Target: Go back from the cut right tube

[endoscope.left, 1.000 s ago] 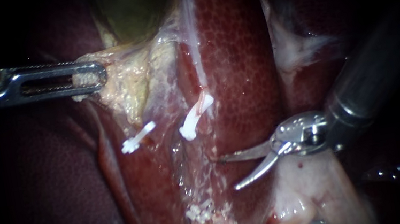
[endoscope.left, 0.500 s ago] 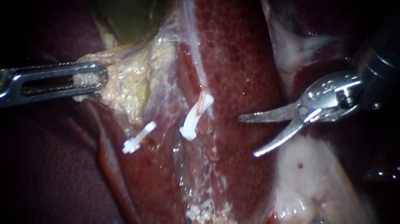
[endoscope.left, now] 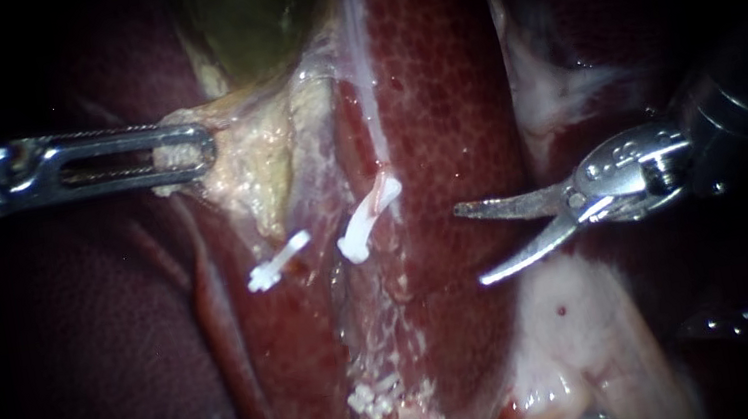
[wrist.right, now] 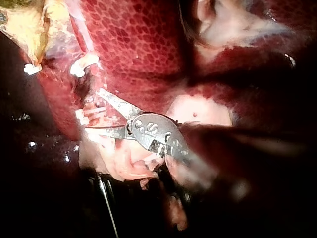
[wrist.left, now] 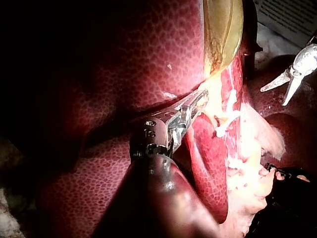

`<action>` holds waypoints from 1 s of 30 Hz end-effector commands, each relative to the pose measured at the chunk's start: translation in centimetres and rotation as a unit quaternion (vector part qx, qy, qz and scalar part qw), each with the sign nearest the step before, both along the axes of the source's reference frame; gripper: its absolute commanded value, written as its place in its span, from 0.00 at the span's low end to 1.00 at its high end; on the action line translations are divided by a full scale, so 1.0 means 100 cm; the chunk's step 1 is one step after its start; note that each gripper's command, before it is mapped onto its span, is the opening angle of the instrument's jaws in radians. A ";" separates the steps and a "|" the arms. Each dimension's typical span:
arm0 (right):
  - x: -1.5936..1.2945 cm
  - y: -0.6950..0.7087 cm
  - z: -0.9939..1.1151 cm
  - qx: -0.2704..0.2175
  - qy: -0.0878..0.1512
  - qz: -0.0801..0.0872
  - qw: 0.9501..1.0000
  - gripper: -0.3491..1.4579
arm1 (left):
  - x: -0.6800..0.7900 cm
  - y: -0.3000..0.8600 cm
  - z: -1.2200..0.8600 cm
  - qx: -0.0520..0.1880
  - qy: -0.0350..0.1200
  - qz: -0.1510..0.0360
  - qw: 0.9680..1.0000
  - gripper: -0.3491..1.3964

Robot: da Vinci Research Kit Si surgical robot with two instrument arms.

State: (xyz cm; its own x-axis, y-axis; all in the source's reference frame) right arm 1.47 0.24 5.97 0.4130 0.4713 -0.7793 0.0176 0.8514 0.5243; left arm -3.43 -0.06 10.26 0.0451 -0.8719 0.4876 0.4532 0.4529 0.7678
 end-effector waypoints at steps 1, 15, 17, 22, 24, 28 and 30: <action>-0.0001 0.0000 0.0000 0.000 0.000 0.000 1.000 0.98 | -0.0003 -0.0002 0.0003 0.001 0.002 0.004 1.000 0.00; -0.0003 0.0001 0.0001 0.000 0.000 0.000 1.000 0.98 | -0.0048 -0.0029 0.0042 0.015 0.008 0.028 0.999 0.00; -0.0003 0.0001 0.0001 0.000 0.000 0.000 1.000 0.98 | -0.0051 -0.0029 0.0042 0.015 0.008 0.027 0.999 0.00; -0.0003 0.0001 0.0001 0.000 0.000 0.002 1.000 0.98 | -0.0056 -0.0029 0.0041 0.015 0.008 0.027 0.999 0.00; -0.0003 0.0002 0.0000 0.001 0.001 0.003 1.000 0.98 | -0.0057 -0.0029 0.0040 0.015 0.008 0.027 0.999 0.00; -0.0003 0.0003 0.0000 0.001 0.001 0.003 1.000 0.98 | -0.0057 -0.0029 0.0040 0.015 0.008 0.027 0.999 0.00; -0.0004 0.0003 0.0000 0.001 0.001 0.003 1.000 0.98 | -0.0057 -0.0029 0.0040 0.015 0.008 0.027 0.999 0.00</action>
